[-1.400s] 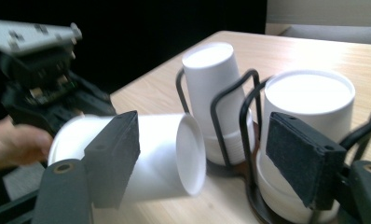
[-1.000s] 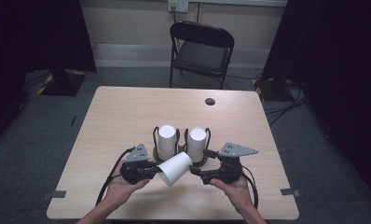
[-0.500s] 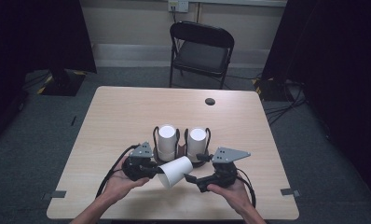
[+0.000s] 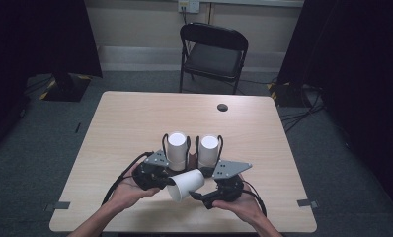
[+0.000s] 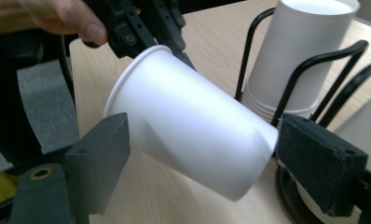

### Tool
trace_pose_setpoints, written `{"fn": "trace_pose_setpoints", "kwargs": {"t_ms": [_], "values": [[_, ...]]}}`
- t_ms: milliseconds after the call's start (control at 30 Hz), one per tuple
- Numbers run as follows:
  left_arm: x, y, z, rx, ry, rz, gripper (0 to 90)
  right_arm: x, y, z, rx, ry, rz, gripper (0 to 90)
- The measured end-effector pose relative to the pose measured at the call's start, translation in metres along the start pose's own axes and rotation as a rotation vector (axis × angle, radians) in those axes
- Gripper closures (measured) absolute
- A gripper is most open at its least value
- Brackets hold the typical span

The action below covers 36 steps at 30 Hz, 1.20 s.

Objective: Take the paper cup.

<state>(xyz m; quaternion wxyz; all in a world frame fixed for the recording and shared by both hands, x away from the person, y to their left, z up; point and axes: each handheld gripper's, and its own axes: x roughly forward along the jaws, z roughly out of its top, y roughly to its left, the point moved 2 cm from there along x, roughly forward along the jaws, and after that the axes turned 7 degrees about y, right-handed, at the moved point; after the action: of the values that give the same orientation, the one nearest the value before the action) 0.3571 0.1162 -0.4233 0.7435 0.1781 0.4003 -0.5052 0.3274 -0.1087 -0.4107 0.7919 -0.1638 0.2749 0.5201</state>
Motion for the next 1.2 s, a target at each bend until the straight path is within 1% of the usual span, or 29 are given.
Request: {"fn": "trace_pose_setpoints", "kwargs": {"t_ms": [33, 67, 133, 167, 200, 233, 300, 333, 433, 500, 533, 567, 633, 700, 733, 767, 833, 867, 900, 1000, 1067, 1200], "values": [[0.0, 0.0, 0.0, 0.003, 0.003, 0.001, 84.8, 0.002, 0.001, 0.001, -0.012, 0.011, -0.002, 16.6], [0.001, 0.0, 0.001, -0.005, 0.011, -0.007, 84.8, 0.004, 0.002, 0.002, -0.033, 0.025, -0.003, 16.6], [0.001, 0.0, 0.002, -0.003, 0.014, -0.011, 84.8, 0.005, 0.002, 0.002, -0.039, 0.032, -0.005, 16.5], [0.002, -0.001, 0.003, -0.006, 0.009, -0.015, 84.8, 0.007, 0.003, 0.002, -0.051, 0.043, -0.004, 15.3], [0.002, -0.001, 0.003, -0.006, 0.02, -0.023, 84.8, 0.008, 0.003, 0.002, -0.057, 0.045, -0.006, 14.9], [0.003, -0.001, 0.003, -0.007, 0.016, -0.026, 84.8, 0.01, 0.003, 0.001, -0.064, 0.05, -0.007, 14.1], [0.005, 0.0, 0.004, -0.02, 0.025, -0.043, 84.8, 0.012, 0.004, 0.001, -0.08, 0.062, -0.006, 13.5], [0.005, 0.001, 0.004, -0.021, 0.033, -0.044, 85.0, 0.013, 0.005, 0.001, -0.09, 0.069, -0.009, 13.3], [0.006, 0.003, 0.005, -0.039, 0.021, -0.056, 85.4, 0.015, 0.006, 0.0, -0.111, 0.086, -0.007, 12.5], [0.004, 0.003, 0.005, -0.039, 0.003, -0.061, 86.0, 0.017, 0.007, -0.001, -0.128, 0.091, -0.007, 12.9], [0.004, 0.003, 0.005, -0.043, -0.005, -0.052, 86.3, 0.017, 0.007, -0.002, -0.132, 0.097, -0.007, 12.8], [0.004, 0.004, 0.005, -0.043, 0.004, -0.051, 86.4, 0.019, 0.007, -0.003, -0.127, 0.107, -0.017, 12.7], [0.003, 0.005, 0.004, -0.052, -0.006, -0.046, 86.5, 0.021, 0.006, -0.004, -0.126, 0.1, -0.018, 12.7], [0.003, 0.007, 0.004, -0.067, -0.022, -0.06, 86.7, 0.023, 0.006, -0.004, -0.129, 0.1, -0.014, 12.4], [0.002, 0.008, 0.004, -0.077, -0.033, -0.074, 87.0, 0.024, 0.007, -0.003, -0.132, 0.1, -0.016, 12.2], [0.002, 0.008, 0.005, -0.078, -0.033, -0.078, 87.2, 0.025, 0.008, -0.003, -0.137, 0.103, -0.014, 12.2], [0.004, 0.007, 0.005, -0.076, -0.032, -0.072, 87.2, 0.027, 0.009, -0.002, -0.143, 0.11, -0.014, 11.8], [0.005, 0.006, 0.005, -0.08, -0.035, -0.078, 87.2, 0.028, 0.01, -0.001, -0.141, 0.116, -0.01, 11.4], [0.005, 0.006, 0.005, -0.081, -0.043, -0.079, 87.2, 0.029, 0.01, -0.001, -0.146, 0.116, -0.008, 11.4], [0.006, 0.003, 0.008, -0.091, -0.078, -0.106, 87.3, 0.032, 0.012, -0.001, -0.151, 0.119, 0.0, 11.2], [0.006, 0.0, 0.009, -0.084, -0.076, -0.103, 87.3, 0.033, 0.013, 0.0, -0.159, 0.119, -0.007, 11.5], [0.007, -0.001, 0.009, -0.094, -0.083, -0.111, 87.3, 0.035, 0.016, 0.0, -0.166, 0.117, -0.015, 11.9]]}}
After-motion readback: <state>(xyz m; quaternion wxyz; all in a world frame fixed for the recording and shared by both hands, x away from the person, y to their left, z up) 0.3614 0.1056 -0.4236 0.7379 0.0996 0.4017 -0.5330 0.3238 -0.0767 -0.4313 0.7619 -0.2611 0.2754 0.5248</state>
